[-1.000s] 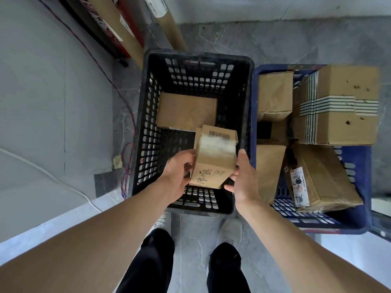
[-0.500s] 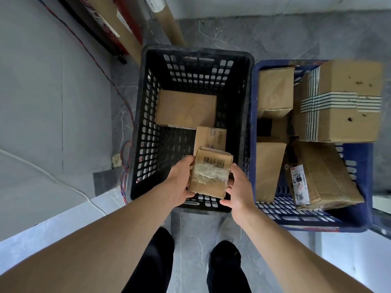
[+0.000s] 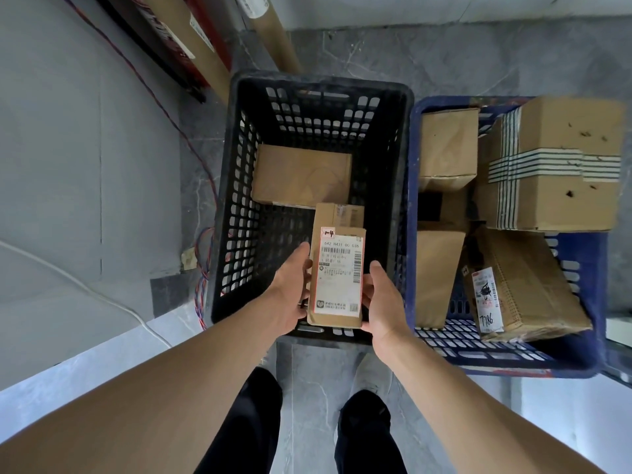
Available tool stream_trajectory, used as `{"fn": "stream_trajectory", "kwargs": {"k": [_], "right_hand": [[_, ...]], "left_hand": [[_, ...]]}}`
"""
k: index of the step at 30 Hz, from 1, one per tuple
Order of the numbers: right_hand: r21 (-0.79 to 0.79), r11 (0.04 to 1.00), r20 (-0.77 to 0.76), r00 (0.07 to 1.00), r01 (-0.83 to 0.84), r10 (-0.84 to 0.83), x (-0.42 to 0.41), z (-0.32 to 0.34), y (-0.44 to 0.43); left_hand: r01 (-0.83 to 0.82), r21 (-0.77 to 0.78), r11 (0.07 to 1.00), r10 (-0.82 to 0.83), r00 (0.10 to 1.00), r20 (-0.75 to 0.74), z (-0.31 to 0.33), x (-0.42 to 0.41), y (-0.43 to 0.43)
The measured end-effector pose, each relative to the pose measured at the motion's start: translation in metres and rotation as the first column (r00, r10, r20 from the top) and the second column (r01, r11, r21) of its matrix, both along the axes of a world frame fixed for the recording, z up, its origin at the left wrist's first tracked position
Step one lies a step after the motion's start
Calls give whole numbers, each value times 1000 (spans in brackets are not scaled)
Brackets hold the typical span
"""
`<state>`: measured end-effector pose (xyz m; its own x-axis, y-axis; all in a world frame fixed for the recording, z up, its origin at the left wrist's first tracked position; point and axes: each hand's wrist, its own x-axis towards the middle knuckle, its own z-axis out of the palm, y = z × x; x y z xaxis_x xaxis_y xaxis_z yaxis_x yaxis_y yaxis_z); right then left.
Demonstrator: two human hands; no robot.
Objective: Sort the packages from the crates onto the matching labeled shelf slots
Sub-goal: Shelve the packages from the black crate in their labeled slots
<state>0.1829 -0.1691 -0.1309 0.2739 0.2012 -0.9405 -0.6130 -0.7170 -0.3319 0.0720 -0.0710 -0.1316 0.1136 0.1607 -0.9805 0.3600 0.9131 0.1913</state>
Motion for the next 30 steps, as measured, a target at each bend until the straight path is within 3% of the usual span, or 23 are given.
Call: {"fn": "stream_trajectory", "kwargs": {"k": [8,19,30], "right_hand": [[23,997,-3,997,-71,71,-6,-9,-3],[60,998,-59,998,-30,34,-7,-9,-2],[192,976,18,995,-98,96,10,108,21]], "left_hand": [[34,-58,998,-34,999,1,-4,3,-2],[86,-102,991,-78,994,78,4,2,-5],[57,-6,998,-56,988,141,129,15,14]]}}
